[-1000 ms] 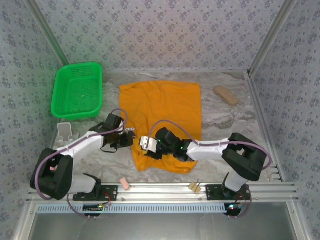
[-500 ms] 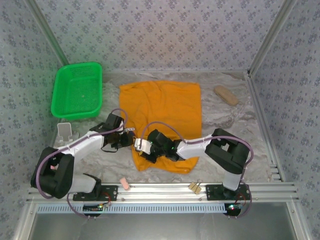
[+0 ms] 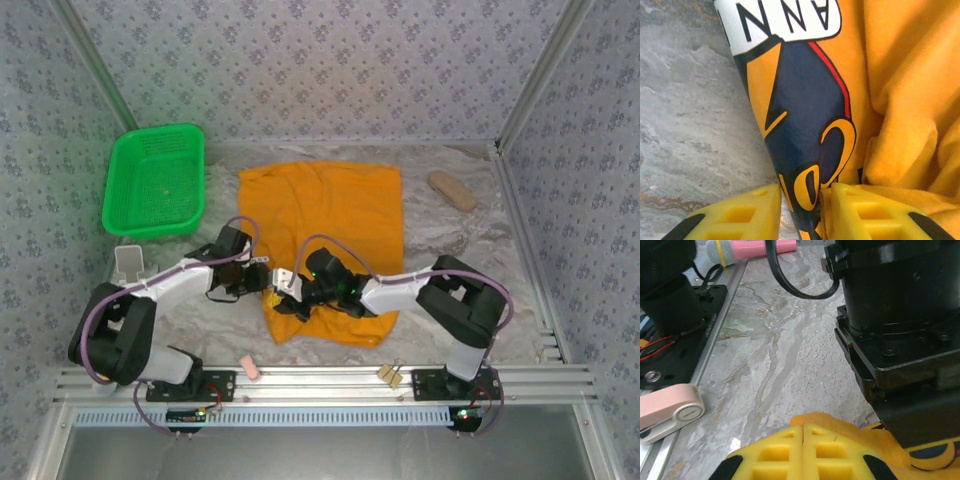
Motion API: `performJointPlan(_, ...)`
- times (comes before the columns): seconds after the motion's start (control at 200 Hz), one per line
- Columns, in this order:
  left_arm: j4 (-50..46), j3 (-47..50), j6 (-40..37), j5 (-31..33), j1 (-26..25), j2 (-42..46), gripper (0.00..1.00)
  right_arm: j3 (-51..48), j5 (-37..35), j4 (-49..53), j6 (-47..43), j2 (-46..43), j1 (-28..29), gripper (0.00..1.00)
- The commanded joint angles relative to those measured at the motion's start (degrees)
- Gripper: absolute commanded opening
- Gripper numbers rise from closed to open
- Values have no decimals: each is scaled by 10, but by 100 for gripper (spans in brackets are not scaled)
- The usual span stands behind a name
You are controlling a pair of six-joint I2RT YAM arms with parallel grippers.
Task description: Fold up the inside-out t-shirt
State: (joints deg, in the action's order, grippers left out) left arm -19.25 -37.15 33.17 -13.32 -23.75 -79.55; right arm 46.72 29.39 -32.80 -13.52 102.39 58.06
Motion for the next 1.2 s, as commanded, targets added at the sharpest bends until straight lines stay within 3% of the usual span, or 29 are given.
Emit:
performJointPlan(0.0, 6, -14, 10, 21, 0, 6, 29, 26, -67, 29, 25, 54, 14, 4)
performJointPlan(0.075, -6, -15, 8, 29, 8, 10, 29, 13, -106, 24, 27, 54, 17, 22)
performJointPlan(0.27, 5, 6, 25, 40, 13, 46, 35, -29, -141, 60, -5, -53, 11, 24)
performJointPlan(0.365, 10, 2, 23, 26, 11, 49, 35, -43, -172, 103, -47, -126, 6, 31)
performJointPlan(0.465, 34, 6, 28, 29, -10, 48, 39, -63, -226, 115, -62, -202, -23, 32)
performJointPlan(0.635, 19, -12, 20, 48, -33, 34, 42, -106, -330, 115, -66, -316, -78, 44)
performJointPlan(0.695, 13, -18, 8, 67, -48, 39, 44, -93, -307, 191, -53, -345, -109, 55)
performJointPlan(0.7, 12, -18, 7, 69, -50, 39, 44, -91, -302, 200, -54, -347, -111, 62)
performJointPlan(0.71, 11, -20, 4, 73, -51, 39, 44, -88, -294, 214, -52, -349, -117, 88)
performJointPlan(0.725, 7, -24, -1, 78, -55, 38, 45, -84, -282, 231, -50, -352, -126, 98)
performJointPlan(0.779, -16, -43, -15, 99, -59, 31, 46, -71, -274, 270, 10, -357, -159, 100)
performJointPlan(0.869, -54, -86, -39, 115, -70, 20, 46, -40, -299, 370, 240, -354, -227, 100)
performJointPlan(0.929, -44, -103, -76, 123, -100, 20, 47, -21, -260, 421, 295, -344, -273, 100)
performJointPlan(1.049, 11, -129, -272, 106, -223, 10, 49, -54, -288, 476, 465, -367, -356, 100)
performJointPlan(1.119, 55, -131, -368, 74, -282, -1, 52, -83, -257, 476, 501, -395, -420, 100)
performJointPlan(1.194, 107, -131, -452, 31, -332, -29, 58, -92, -285, 507, 522, -418, -461, 100)
